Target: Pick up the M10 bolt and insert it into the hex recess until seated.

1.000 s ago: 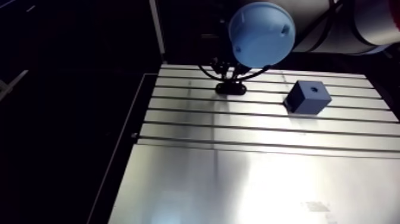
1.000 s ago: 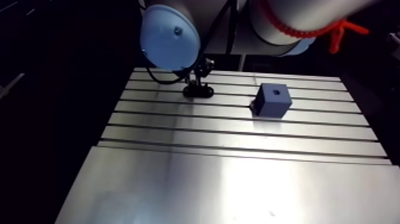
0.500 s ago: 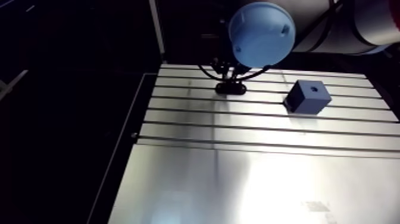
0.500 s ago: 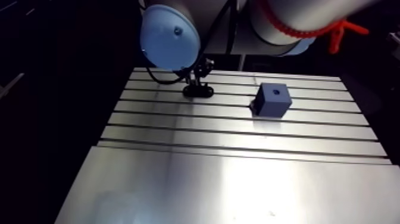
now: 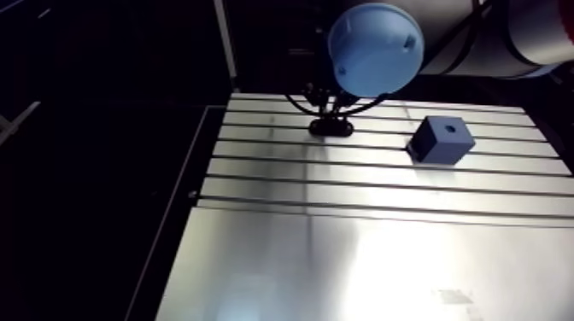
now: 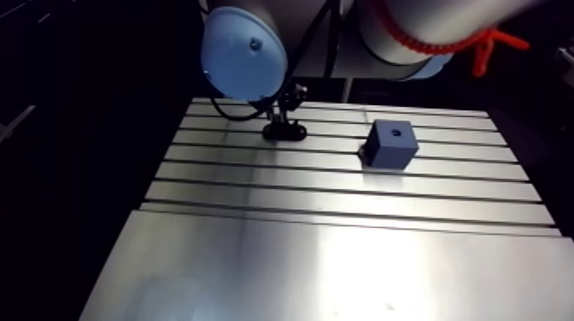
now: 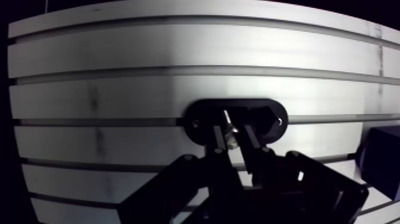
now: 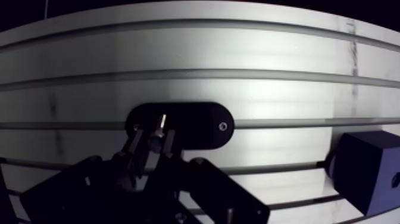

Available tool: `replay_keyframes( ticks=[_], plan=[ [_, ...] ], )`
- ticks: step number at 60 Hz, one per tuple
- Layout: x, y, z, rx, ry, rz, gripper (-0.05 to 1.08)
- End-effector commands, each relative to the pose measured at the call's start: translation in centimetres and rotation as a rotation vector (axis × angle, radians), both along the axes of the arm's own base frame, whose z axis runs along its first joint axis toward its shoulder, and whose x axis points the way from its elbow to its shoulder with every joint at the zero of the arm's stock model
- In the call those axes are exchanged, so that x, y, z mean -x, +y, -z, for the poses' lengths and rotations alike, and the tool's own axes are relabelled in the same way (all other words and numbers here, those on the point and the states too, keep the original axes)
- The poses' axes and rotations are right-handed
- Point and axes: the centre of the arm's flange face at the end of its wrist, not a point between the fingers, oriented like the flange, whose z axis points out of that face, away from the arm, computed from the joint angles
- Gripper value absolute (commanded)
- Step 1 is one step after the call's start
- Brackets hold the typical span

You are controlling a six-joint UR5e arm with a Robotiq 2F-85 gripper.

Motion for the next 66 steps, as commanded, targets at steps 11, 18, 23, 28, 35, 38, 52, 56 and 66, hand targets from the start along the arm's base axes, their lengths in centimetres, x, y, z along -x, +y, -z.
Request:
replay_keyframes(
  ticks=[11,18,23,28,35,38,52,56,66],
  plan=[
    [-0.1,0.1,-1.8,-0.002,0.027,-0.006,0.86],
    [0.1,0.1,-3.5,-0.003,0.044,-0.009,0.86],
    [0.5,0.5,-5.1,-0.004,0.04,-0.009,0.86],
    [0.5,0.6,-6.4,-0.002,0.038,-0.014,0.86],
    [0.0,0.8,-8.6,-0.022,0.018,-0.102,0.86],
    [-0.2,0.9,-9.3,-0.029,0.021,-0.125,0.86],
    [-1.5,2.2,-14.4,-0.061,-0.01,-0.28,0.88],
    [-1.5,2.9,-14.6,-0.072,-0.036,-0.33,0.88],
    [-1.2,7.5,-14.6,-0.093,-0.077,-0.415,0.89]
  ],
)
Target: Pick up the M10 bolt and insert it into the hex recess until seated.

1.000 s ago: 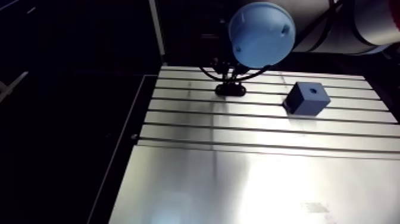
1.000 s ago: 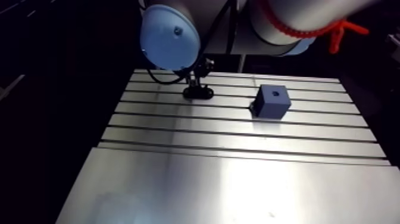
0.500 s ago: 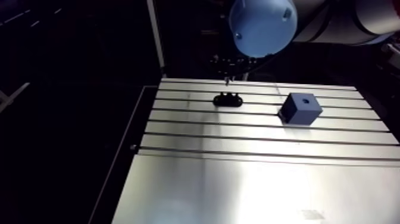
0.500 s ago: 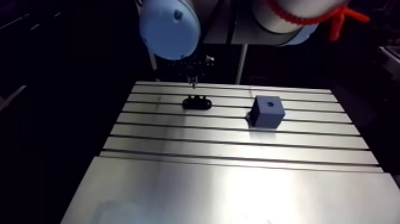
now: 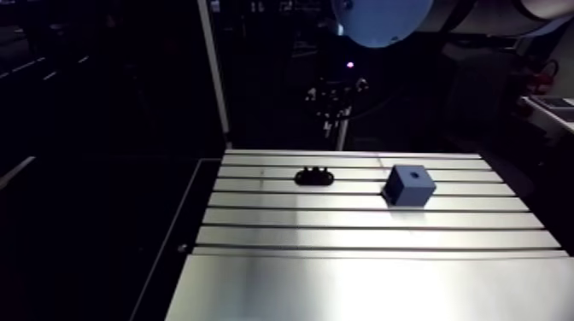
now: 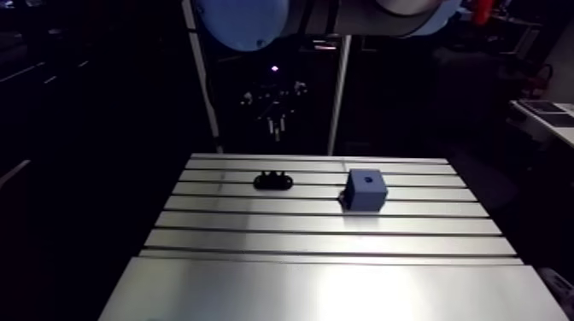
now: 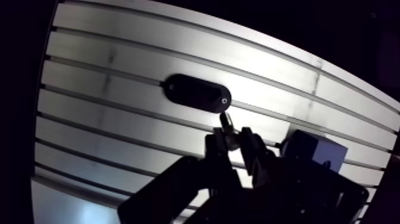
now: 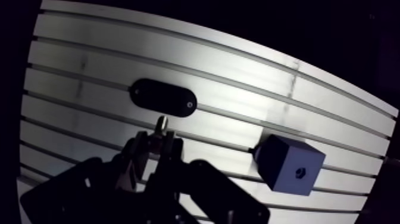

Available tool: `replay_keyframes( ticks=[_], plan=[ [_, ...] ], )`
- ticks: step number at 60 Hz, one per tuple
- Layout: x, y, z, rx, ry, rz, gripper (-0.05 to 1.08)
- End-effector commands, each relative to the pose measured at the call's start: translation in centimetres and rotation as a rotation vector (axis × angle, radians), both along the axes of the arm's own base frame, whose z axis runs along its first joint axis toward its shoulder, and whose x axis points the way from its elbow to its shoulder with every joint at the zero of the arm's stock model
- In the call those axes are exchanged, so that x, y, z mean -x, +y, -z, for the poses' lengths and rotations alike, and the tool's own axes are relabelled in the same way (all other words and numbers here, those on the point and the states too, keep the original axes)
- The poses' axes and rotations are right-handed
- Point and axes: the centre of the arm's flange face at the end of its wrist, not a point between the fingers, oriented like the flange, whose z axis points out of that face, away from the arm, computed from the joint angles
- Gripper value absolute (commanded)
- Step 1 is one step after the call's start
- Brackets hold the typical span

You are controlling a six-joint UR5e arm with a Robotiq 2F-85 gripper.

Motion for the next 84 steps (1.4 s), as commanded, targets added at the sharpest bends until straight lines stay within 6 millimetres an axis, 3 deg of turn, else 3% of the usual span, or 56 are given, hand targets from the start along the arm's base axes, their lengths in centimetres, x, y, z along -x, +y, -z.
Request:
replay_keyframes(
  ticks=[1,14,25,32,38,66,84],
  plan=[
    [-0.1,4.6,-1.1,-0.034,-0.056,-0.121,0.89],
    [-0.5,7.3,-2.0,-0.034,-0.154,-0.21,0.89],
    [-0.5,7.8,-3.0,-0.025,-0.204,-0.252,0.89],
    [-0.3,9.5,-3.8,-0.019,-0.227,-0.227,0.89],
    [-0.1,12.2,-4.3,-0.009,-0.238,-0.183,0.89],
    [0.4,16.5,-3.8,-0.019,-0.224,-0.207,0.98],
    [1.0,17.4,-2.7,-0.036,-0.24,-0.224,1.03]
  ],
)
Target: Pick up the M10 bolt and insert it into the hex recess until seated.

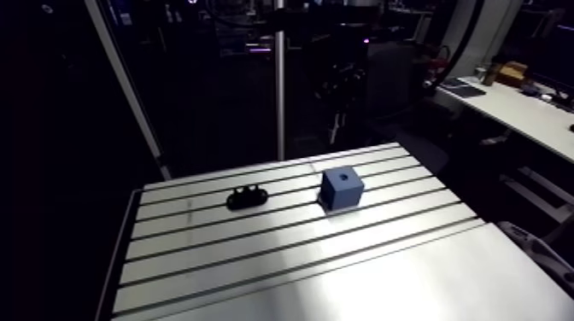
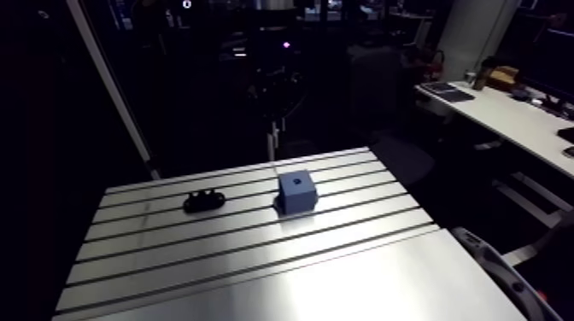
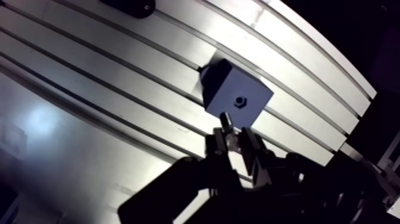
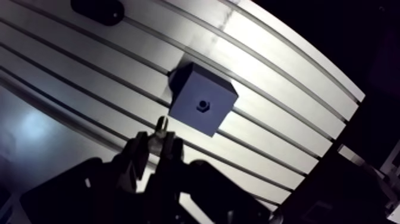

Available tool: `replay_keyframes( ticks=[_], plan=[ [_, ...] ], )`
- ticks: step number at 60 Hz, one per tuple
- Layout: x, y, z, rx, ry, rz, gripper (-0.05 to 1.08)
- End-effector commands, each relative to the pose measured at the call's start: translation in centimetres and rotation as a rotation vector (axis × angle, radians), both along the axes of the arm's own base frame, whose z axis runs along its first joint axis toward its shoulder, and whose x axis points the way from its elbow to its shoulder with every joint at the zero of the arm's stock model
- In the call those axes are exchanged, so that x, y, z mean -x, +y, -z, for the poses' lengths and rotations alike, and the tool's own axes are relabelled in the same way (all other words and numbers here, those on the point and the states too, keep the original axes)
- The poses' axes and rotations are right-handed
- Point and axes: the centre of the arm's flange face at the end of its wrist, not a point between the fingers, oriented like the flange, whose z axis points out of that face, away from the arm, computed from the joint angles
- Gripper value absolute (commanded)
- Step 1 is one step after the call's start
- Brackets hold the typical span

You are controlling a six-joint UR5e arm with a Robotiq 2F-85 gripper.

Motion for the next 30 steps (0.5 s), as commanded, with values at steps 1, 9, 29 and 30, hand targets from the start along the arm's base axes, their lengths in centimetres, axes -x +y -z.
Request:
replay_keyframes(
  ticks=[1,9,29,30],
  plan=[
    [0.3,0.8,0.8,-0.015,-0.014,-0.006,1.03],
    [0.0,2.0,1.4,-0.021,-0.027,0.011,1.03],
    [-0.5,4.4,3.4,-0.007,-0.062,0.043,1.03],
    [-0.5,4.4,3.4,-0.007,-0.062,0.043,1.03]
  ],
)
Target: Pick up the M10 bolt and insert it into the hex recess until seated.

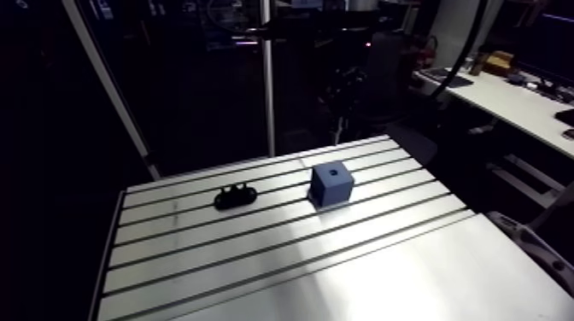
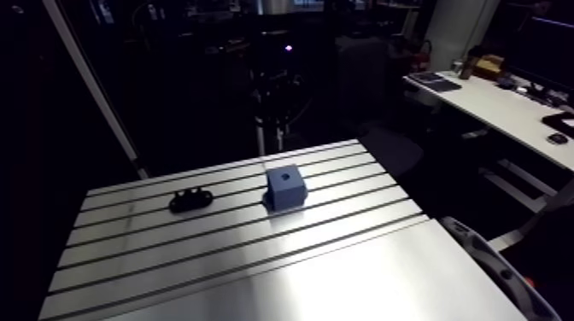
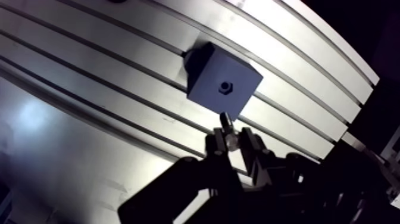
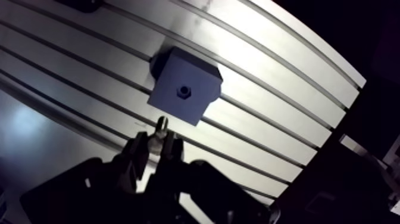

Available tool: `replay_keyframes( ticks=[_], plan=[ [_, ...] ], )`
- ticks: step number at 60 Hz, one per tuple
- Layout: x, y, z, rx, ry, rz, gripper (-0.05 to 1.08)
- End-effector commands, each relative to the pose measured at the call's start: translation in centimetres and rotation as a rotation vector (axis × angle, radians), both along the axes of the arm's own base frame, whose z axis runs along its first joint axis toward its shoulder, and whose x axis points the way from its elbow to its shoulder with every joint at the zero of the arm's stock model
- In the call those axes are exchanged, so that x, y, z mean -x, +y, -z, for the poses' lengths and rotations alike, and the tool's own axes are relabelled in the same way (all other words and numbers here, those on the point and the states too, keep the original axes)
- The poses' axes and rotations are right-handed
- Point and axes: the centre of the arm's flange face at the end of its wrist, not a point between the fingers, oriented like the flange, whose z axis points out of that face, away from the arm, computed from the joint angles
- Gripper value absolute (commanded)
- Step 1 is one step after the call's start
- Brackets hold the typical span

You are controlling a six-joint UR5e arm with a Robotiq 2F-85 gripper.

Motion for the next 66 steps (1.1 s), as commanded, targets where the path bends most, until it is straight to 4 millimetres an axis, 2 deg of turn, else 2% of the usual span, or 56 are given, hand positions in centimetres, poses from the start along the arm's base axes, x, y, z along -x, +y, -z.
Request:
replay_keyframes(
  ticks=[1,38,66],
  plan=[
    [-0.5,1.2,1.4,0.008,-0.025,0.02,1.03],
    [0.6,1.4,5.0,0.011,-0.028,0.031,1.03],
    [0.9,1.3,6.3,0.023,-0.039,0.035,1.03]
  ],
)
